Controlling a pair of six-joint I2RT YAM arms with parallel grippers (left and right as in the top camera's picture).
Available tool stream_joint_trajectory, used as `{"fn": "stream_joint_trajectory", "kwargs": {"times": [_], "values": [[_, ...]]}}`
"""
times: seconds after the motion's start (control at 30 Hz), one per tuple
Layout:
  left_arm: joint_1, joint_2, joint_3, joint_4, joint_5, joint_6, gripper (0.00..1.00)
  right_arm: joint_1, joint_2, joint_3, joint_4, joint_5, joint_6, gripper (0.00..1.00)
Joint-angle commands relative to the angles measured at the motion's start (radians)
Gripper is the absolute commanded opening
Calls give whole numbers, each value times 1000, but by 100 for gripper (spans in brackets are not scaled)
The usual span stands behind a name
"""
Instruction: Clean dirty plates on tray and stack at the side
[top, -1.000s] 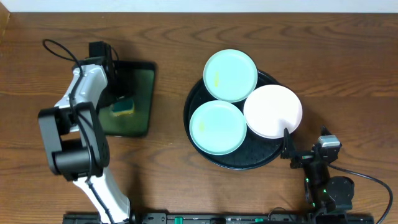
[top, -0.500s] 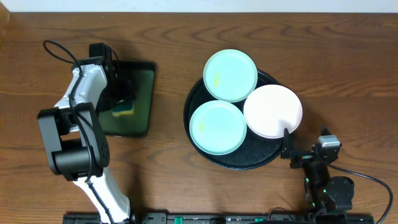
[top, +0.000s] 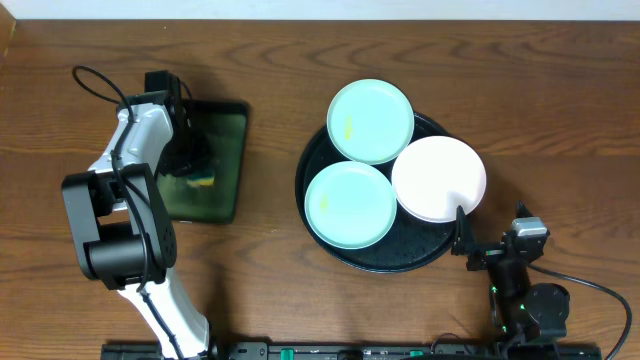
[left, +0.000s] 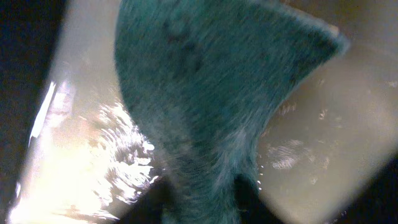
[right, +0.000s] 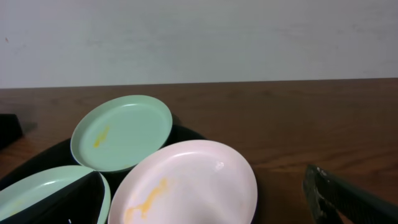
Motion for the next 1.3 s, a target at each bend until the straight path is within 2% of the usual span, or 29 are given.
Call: {"fn": "stream_joint_trajectory", "kwargs": {"times": [0.0, 0.27, 0.33, 0.4, 0.43, 0.53, 0.57, 0.6, 0.8, 1.07, 1.1, 1.17, 1.27], "values": [[3, 18, -11, 37, -36, 8, 82, 10, -2, -2, -4, 3, -12, 99], [3, 18, -11, 104, -57, 7, 82, 10, -2, -2, -4, 3, -12, 99], [3, 18, -11, 105, -57, 7, 77, 10, -2, -2, -4, 3, -12, 99], [3, 18, -11, 104, -57, 8, 65, 10, -2, -2, -4, 3, -12, 99], [3, 18, -12, 104, -57, 7, 44, 10, -2, -2, -4, 3, -12, 99], [3, 16, -11, 99, -56, 7, 13, 10, -2, -2, -4, 3, -12, 99], [3, 12, -11, 94, -56, 7, 8, 10, -2, -2, -4, 3, -12, 99], [3, 6, -10, 86, -56, 7, 7, 10, -2, -2, -4, 3, -12, 99], [3, -115, 18, 47, -47, 5, 7, 10, -2, -2, -4, 3, -12, 99], [3, -406, 19, 52, -45, -84, 7, 10, -2, -2, -4, 3, -12, 99], [3, -438, 19, 51, -45, -84, 11, 10, -2, -2, -4, 3, -12, 99], [3, -456, 18, 50, -45, -84, 51, 10, -2, -2, -4, 3, -12, 99], [3, -436, 4, 53, -45, -84, 77, 10, -2, -2, -4, 3, -12, 99]]}}
